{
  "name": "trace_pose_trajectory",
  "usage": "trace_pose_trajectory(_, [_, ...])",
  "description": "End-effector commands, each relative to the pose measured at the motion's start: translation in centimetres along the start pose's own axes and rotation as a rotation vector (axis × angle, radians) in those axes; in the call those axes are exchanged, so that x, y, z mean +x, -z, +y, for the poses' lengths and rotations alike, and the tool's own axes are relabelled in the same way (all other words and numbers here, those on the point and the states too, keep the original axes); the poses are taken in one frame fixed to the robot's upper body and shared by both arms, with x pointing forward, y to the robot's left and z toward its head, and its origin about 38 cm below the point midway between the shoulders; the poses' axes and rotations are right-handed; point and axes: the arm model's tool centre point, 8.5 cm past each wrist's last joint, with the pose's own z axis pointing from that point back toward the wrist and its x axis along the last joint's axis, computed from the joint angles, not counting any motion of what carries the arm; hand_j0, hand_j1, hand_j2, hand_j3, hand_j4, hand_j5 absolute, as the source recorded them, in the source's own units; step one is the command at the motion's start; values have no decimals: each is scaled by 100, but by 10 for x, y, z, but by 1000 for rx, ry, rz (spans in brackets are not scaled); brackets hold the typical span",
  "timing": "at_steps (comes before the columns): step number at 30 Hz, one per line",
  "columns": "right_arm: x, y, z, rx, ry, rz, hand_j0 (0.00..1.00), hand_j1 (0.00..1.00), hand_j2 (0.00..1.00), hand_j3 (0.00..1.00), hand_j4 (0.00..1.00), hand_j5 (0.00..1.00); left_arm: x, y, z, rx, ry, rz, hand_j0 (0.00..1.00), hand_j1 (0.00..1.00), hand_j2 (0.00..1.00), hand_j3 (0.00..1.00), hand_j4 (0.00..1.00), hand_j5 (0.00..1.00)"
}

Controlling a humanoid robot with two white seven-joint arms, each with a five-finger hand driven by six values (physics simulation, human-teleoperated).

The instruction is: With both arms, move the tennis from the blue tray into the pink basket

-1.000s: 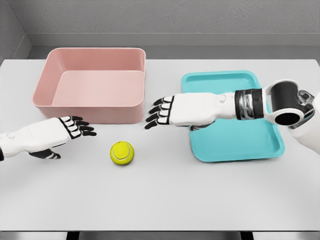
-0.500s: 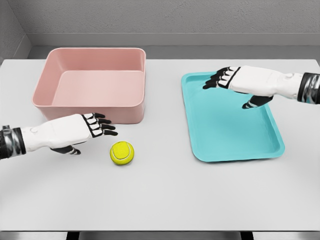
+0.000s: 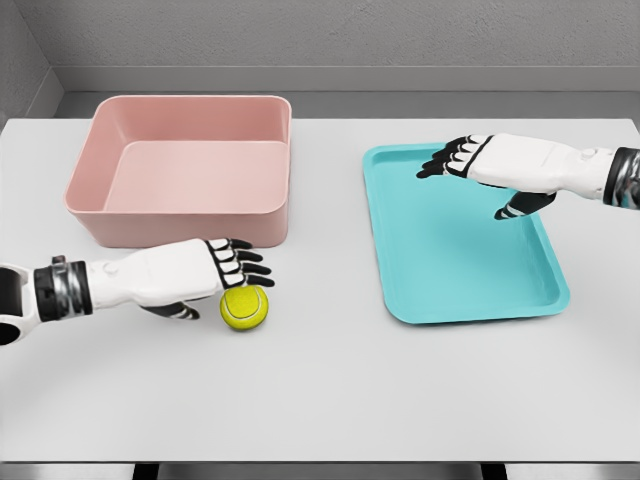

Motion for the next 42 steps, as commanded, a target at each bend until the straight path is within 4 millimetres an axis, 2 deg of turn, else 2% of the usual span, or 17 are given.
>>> trace_pose_trajectory(1, [0, 0, 0, -3, 6, 0, 100, 100, 100, 100, 100, 100, 4, 5, 1, 12, -5, -15, 100, 100, 100, 100, 100, 100])
trace_pose_trajectory(10, [-8, -7, 3, 7, 20, 27, 100, 100, 100, 100, 100, 100, 9, 25, 4, 24, -2, -58, 100, 100, 100, 100, 100, 100])
trace_pose_trajectory(14, [-12, -17, -7, -26, 18, 41, 100, 100, 100, 100, 100, 100, 8, 25, 3, 23, -5, -56, 100, 100, 100, 100, 100, 100])
trace_pose_trajectory(20, [-13, -18, -7, -29, 20, 45, 100, 100, 100, 100, 100, 100, -1, 21, -4, 8, -24, -26, 100, 100, 100, 100, 100, 100])
trace_pose_trajectory(25, [-15, -21, -10, -39, 18, 54, 100, 100, 100, 100, 100, 100, -1, 21, -5, 4, -23, -26, 100, 100, 100, 100, 100, 100])
trace_pose_trajectory(28, [-26, -28, -7, -38, 41, 87, 100, 100, 100, 100, 100, 100, 0, 23, -7, -2, -26, -33, 100, 100, 100, 100, 100, 100])
trace_pose_trajectory(29, [-29, -35, -15, -62, 32, 103, 100, 100, 100, 100, 100, 100, -1, 23, -8, -5, -28, -29, 100, 100, 100, 100, 100, 100])
trace_pose_trajectory(31, [-29, -37, -17, -79, 46, 96, 100, 100, 100, 100, 100, 100, 0, 27, -14, -13, -37, -35, 100, 100, 100, 100, 100, 100])
trace_pose_trajectory(42, [-33, -40, -14, -74, 55, 110, 100, 100, 100, 100, 100, 100, -1, 32, -20, -20, -54, -33, 100, 100, 100, 100, 100, 100])
